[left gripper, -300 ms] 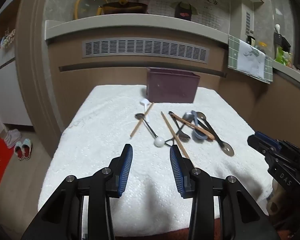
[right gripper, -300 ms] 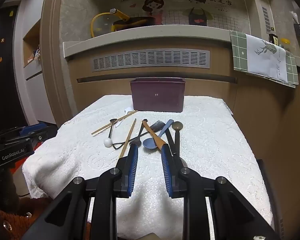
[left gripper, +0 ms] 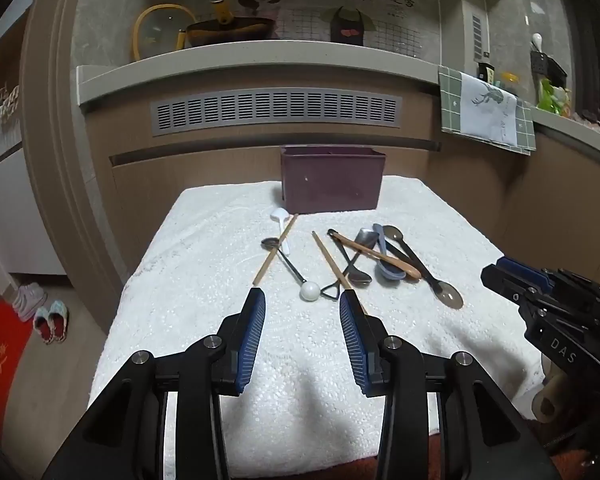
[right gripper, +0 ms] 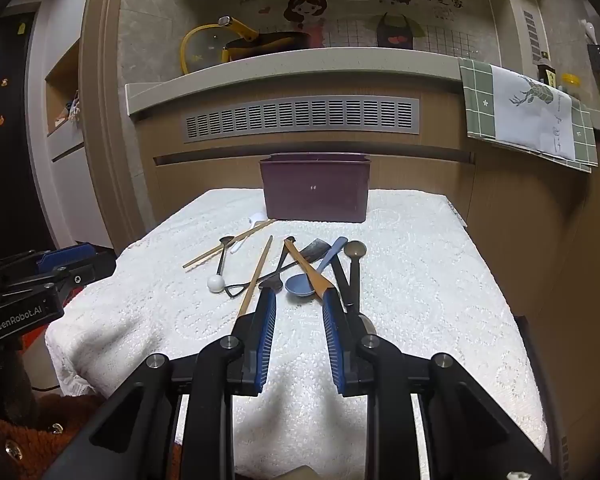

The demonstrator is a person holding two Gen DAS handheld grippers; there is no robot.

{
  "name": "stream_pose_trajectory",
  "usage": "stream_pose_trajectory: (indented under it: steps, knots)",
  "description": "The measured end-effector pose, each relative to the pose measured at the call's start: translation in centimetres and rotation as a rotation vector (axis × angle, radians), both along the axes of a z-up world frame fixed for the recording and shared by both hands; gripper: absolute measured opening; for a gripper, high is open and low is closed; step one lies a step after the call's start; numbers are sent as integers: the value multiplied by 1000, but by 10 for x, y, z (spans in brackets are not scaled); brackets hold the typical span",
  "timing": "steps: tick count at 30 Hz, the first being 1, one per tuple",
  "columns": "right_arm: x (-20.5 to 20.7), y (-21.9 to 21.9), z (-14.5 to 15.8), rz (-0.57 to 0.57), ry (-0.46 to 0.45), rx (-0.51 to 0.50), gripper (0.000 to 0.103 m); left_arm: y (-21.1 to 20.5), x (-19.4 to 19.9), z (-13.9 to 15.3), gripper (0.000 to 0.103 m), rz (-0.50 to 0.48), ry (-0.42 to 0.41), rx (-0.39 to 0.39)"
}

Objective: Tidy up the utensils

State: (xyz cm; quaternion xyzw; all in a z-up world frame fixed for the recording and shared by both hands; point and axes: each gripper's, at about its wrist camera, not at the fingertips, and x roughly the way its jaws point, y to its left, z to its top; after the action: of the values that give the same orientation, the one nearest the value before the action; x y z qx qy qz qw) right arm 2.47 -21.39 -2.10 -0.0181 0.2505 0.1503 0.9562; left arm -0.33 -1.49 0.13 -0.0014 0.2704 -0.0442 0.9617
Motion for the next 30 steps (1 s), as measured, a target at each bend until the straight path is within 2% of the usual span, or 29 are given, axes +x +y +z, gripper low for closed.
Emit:
stream_pose_trajectory:
  steps: [30]
  knots:
    - [4, 3, -6, 27, 19, -10, 23, 4, 9, -11, 40, 31, 54, -4]
